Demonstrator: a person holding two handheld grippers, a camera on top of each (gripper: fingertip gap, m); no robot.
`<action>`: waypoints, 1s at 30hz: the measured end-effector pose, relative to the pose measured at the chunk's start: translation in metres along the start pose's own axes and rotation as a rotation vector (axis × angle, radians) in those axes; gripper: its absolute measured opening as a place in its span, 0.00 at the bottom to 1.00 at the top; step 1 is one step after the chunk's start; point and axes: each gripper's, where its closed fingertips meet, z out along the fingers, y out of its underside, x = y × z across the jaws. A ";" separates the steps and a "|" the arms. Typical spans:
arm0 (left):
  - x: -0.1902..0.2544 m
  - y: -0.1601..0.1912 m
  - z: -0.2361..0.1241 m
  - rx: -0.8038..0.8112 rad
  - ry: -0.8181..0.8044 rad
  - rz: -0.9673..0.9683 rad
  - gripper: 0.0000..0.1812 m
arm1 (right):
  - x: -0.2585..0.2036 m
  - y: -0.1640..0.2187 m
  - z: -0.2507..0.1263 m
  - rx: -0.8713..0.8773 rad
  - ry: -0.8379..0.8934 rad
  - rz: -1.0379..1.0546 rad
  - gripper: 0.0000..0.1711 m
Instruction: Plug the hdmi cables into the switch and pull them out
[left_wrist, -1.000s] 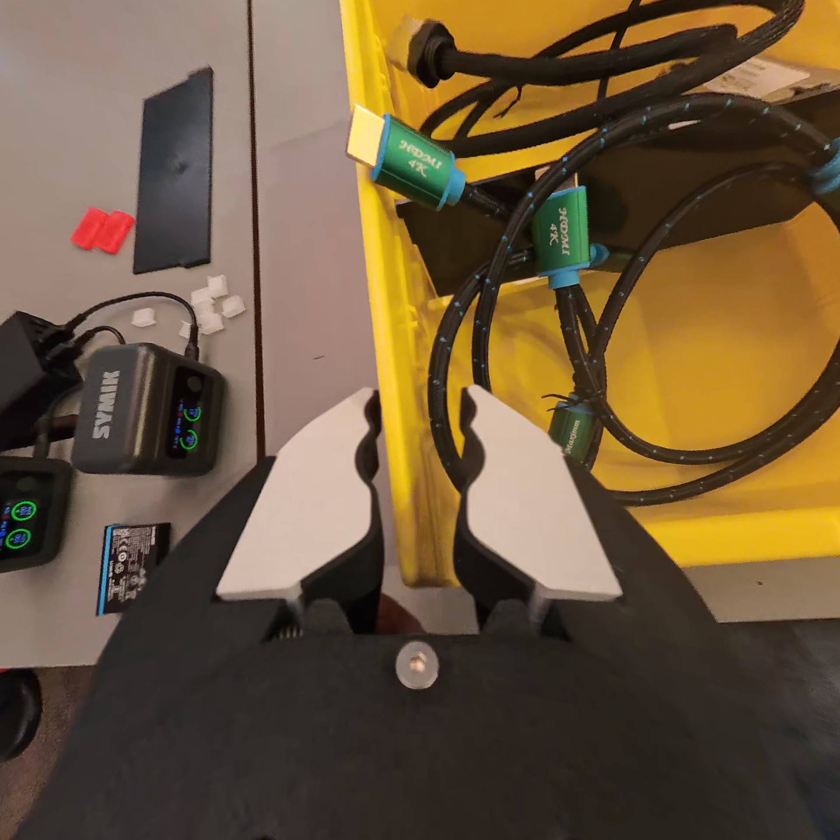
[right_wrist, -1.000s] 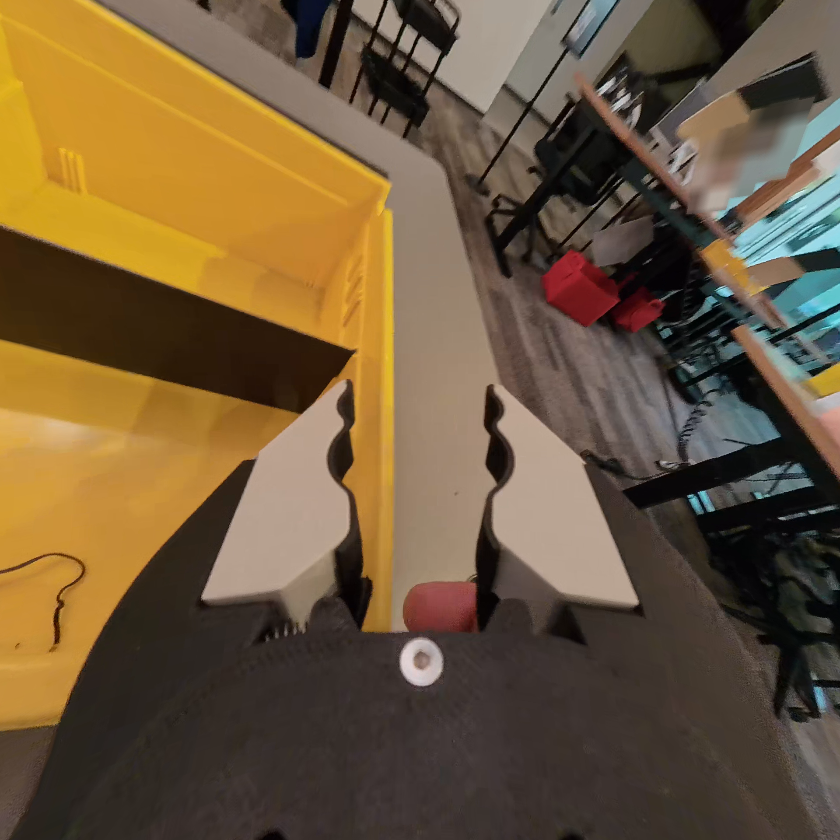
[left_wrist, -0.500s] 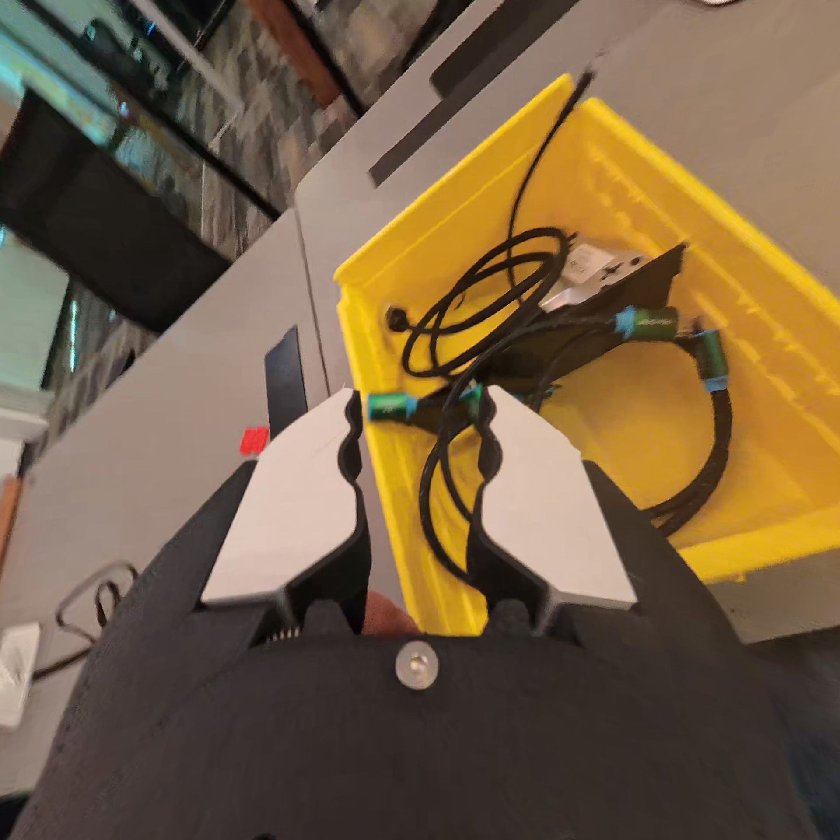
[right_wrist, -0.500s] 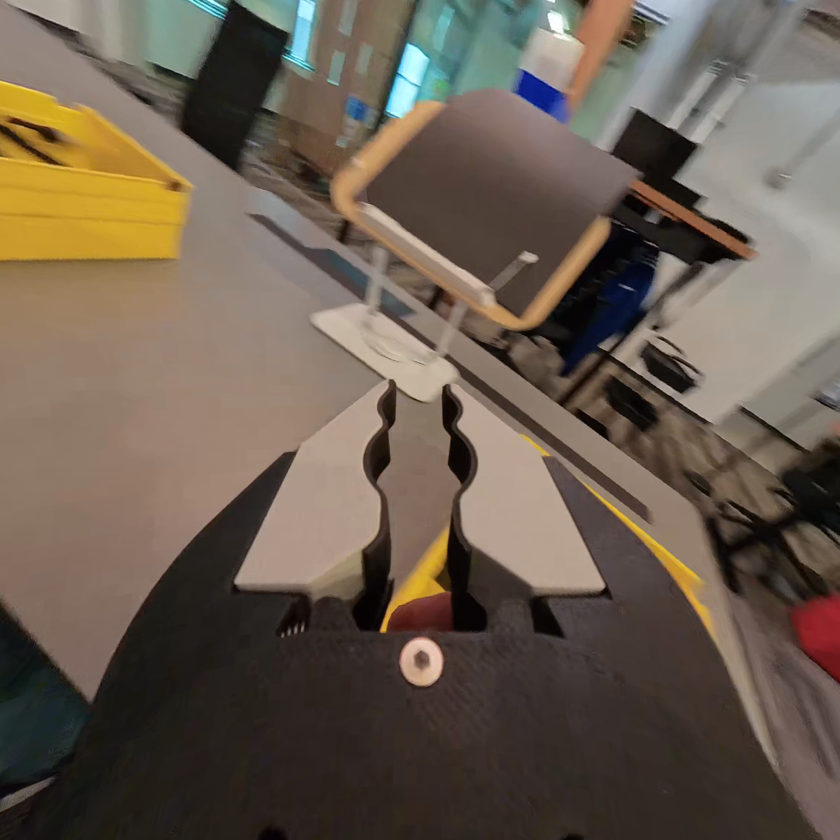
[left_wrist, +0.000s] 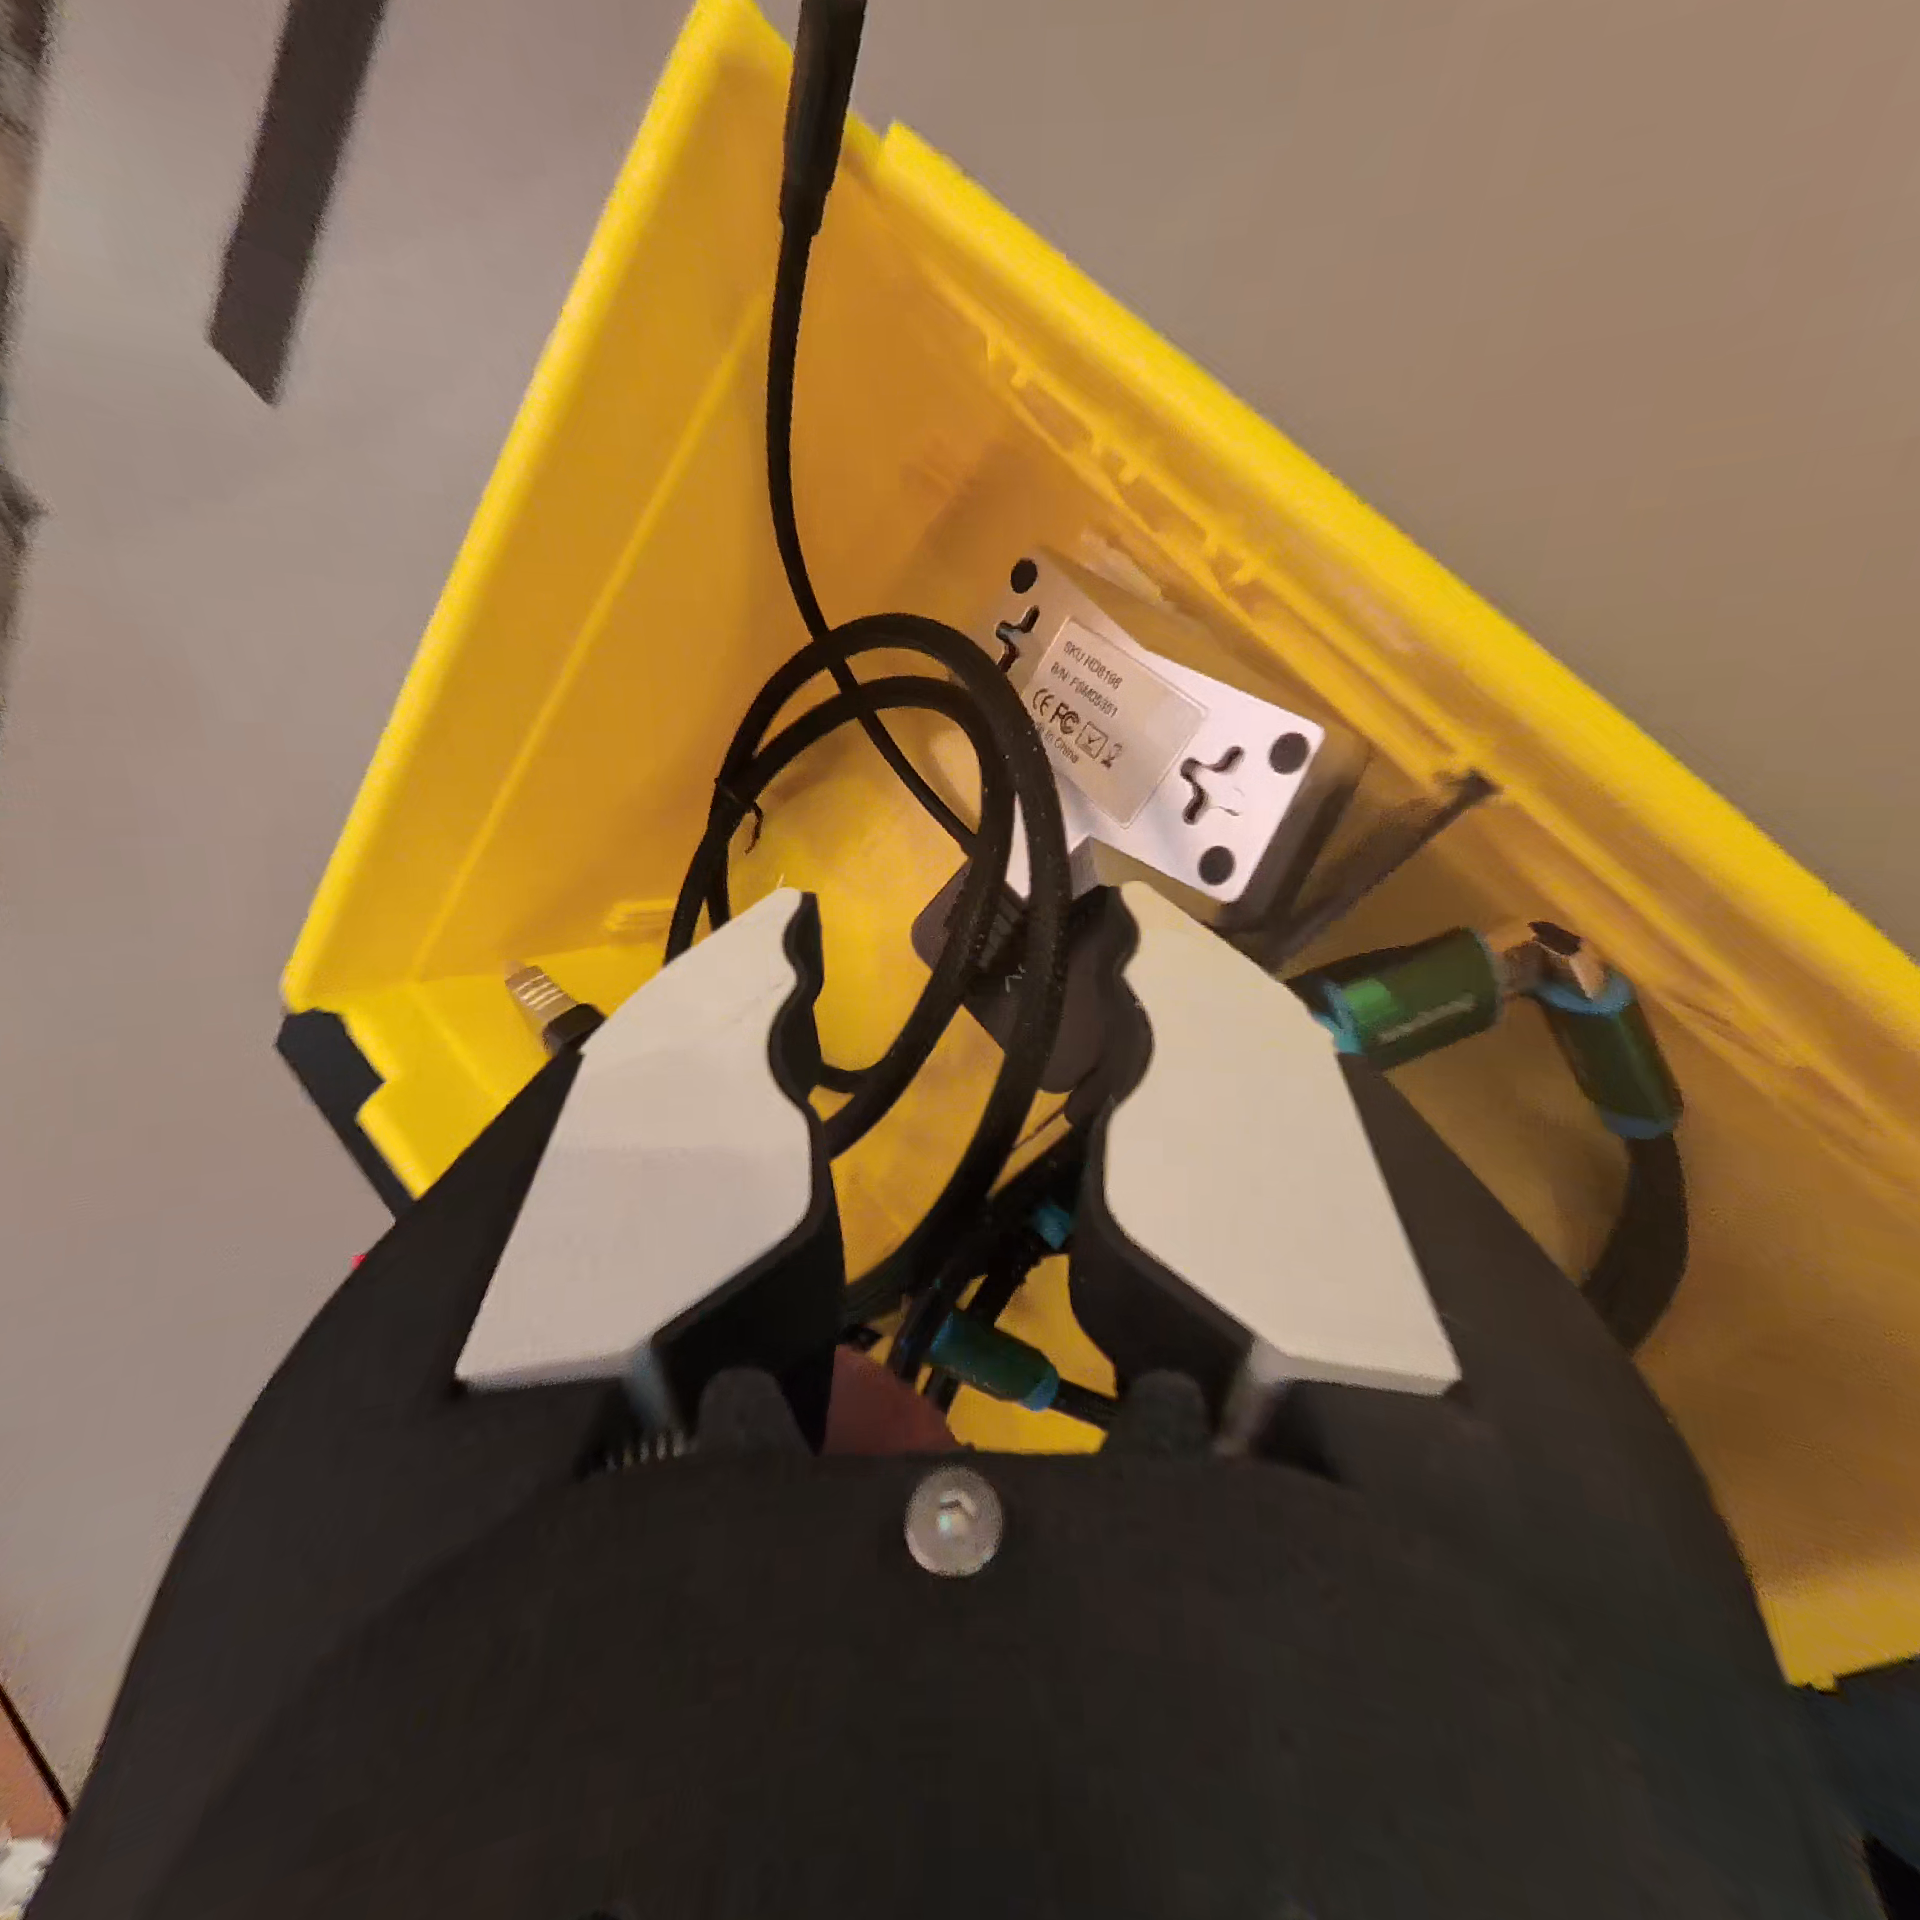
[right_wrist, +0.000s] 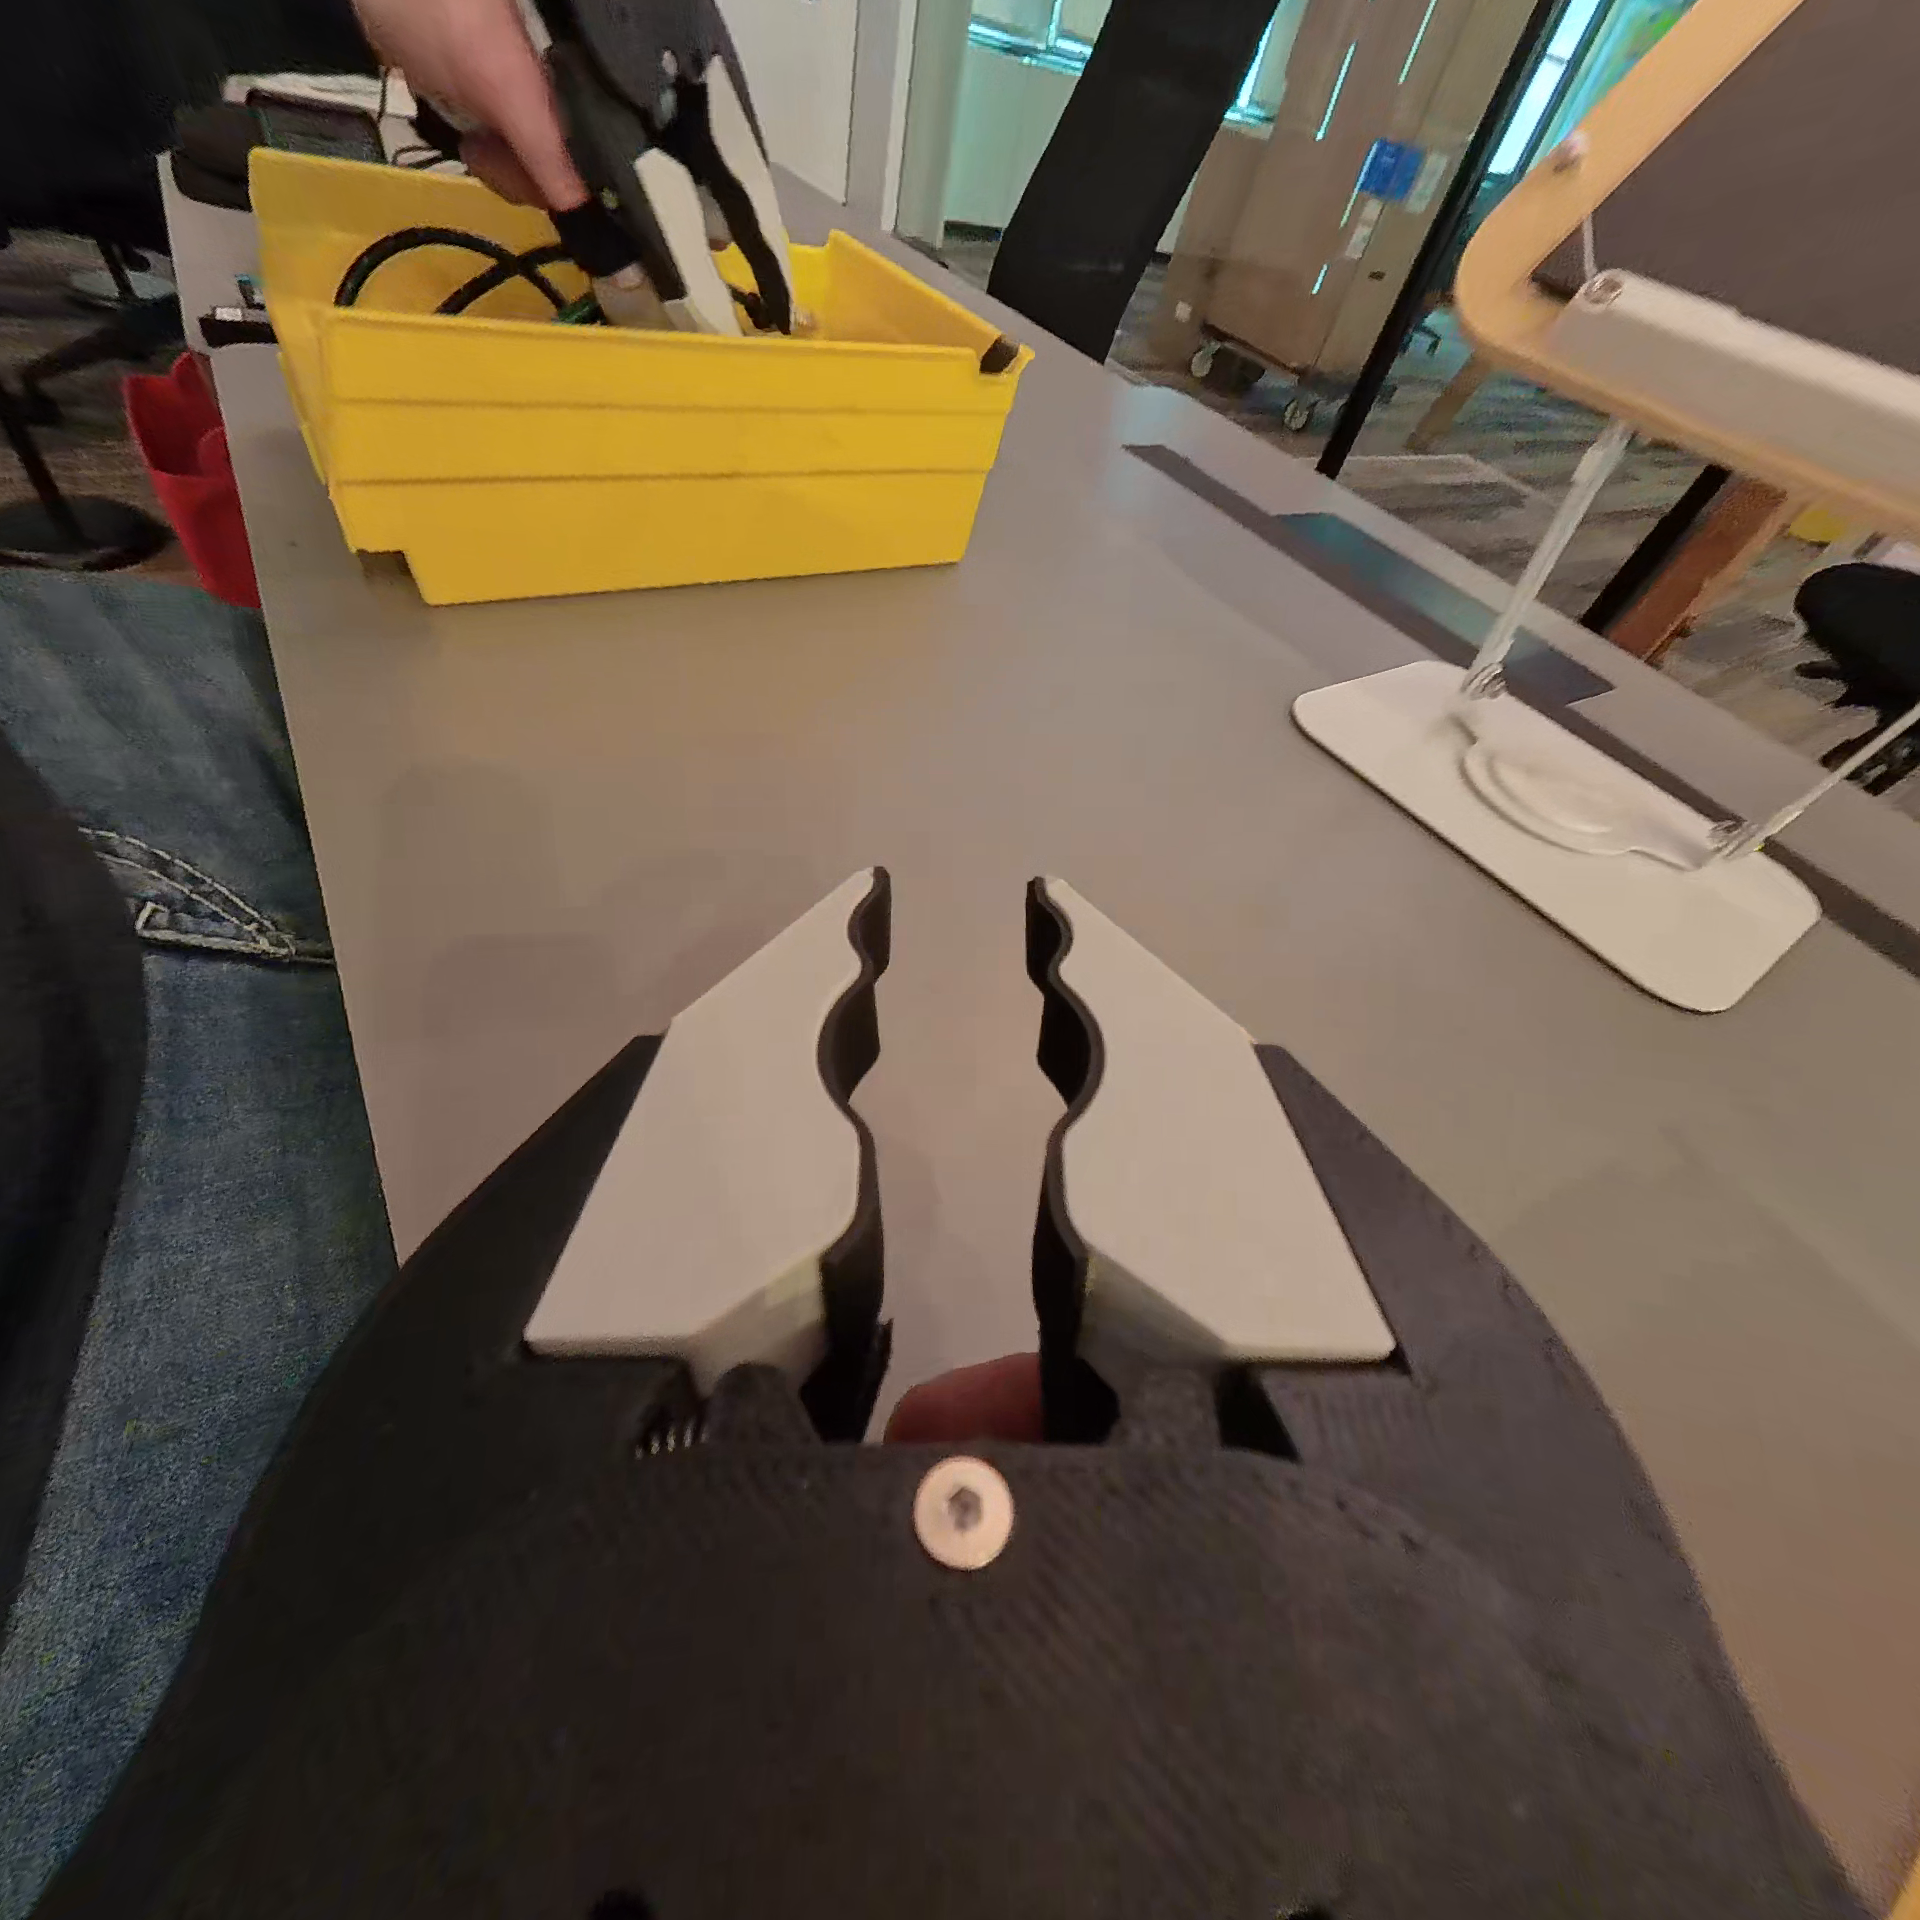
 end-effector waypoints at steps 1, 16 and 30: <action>0.001 0.002 0.006 -0.023 0.038 -0.022 0.26 | -0.001 0.004 0.002 -0.007 -0.007 0.005 0.14; -0.020 -0.014 -0.011 0.029 0.040 -0.077 0.03 | 0.011 0.031 0.007 -0.041 -0.001 0.054 0.13; -0.097 -0.076 -0.146 0.407 -0.264 -0.159 0.03 | 0.013 0.034 0.010 -0.058 -0.004 0.058 0.13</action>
